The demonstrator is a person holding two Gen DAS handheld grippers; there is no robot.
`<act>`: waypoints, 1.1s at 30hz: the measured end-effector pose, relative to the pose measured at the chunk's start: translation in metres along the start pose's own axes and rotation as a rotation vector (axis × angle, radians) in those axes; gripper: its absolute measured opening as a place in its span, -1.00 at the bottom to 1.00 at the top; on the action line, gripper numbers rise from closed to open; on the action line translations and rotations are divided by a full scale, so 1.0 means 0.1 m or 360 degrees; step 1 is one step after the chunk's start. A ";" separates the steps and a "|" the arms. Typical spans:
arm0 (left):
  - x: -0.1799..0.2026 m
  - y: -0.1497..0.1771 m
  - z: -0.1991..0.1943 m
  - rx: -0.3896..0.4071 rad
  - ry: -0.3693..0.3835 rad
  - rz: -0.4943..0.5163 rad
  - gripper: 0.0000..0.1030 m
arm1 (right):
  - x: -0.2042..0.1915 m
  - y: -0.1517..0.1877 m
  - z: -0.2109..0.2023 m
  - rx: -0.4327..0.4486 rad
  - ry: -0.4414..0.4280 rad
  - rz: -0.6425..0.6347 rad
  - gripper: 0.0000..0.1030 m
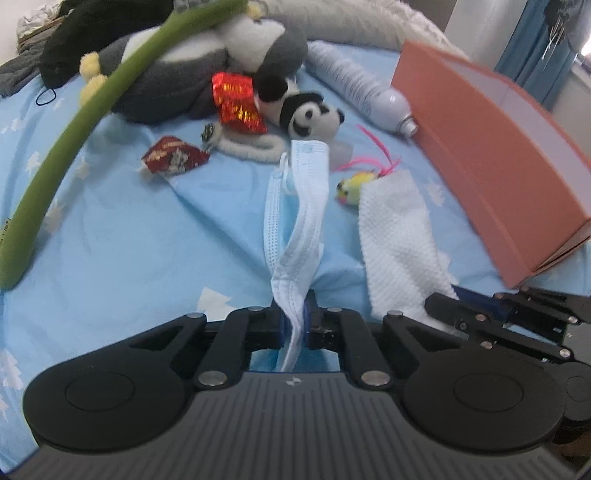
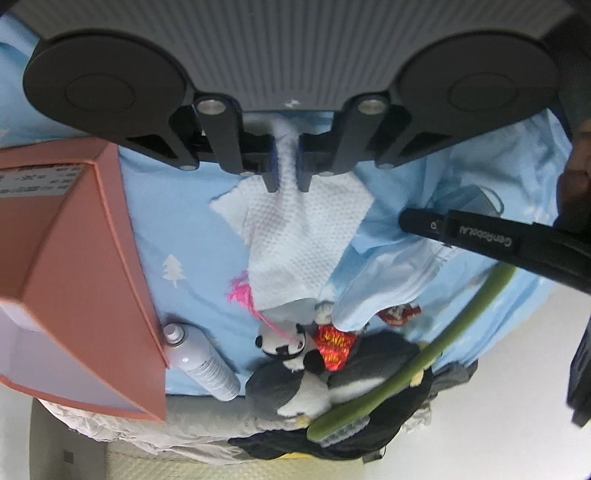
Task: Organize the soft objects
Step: 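Lift the face mask with the left gripper while the right gripper lifts the wipe toward the box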
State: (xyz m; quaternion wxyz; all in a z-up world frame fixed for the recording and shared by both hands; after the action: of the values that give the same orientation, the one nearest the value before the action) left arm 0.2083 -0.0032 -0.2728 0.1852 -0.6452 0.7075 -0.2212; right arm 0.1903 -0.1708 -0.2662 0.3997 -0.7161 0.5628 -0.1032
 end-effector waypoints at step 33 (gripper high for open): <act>0.21 -0.51 -1.17 0.0357 0.0019 -0.0093 -0.81 | -0.02 -0.72 -0.98 0.0345 -0.0010 0.0072 -0.75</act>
State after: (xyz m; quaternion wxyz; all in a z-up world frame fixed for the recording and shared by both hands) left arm 0.1852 -0.0188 -0.1468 0.2456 -0.6393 0.6602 -0.3082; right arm 0.1830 -0.2106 -0.1511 0.4789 -0.6561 0.5631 -0.1521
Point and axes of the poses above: each gripper's, at about its wrist camera, not at the fingertips, and z roughly the way its jaws point, x to its right, y to its underside, the point moved 6 cm from there along z, roughly the way its jaws point, and after that the axes turned 12 degrees about z, right-handed, at the moved point
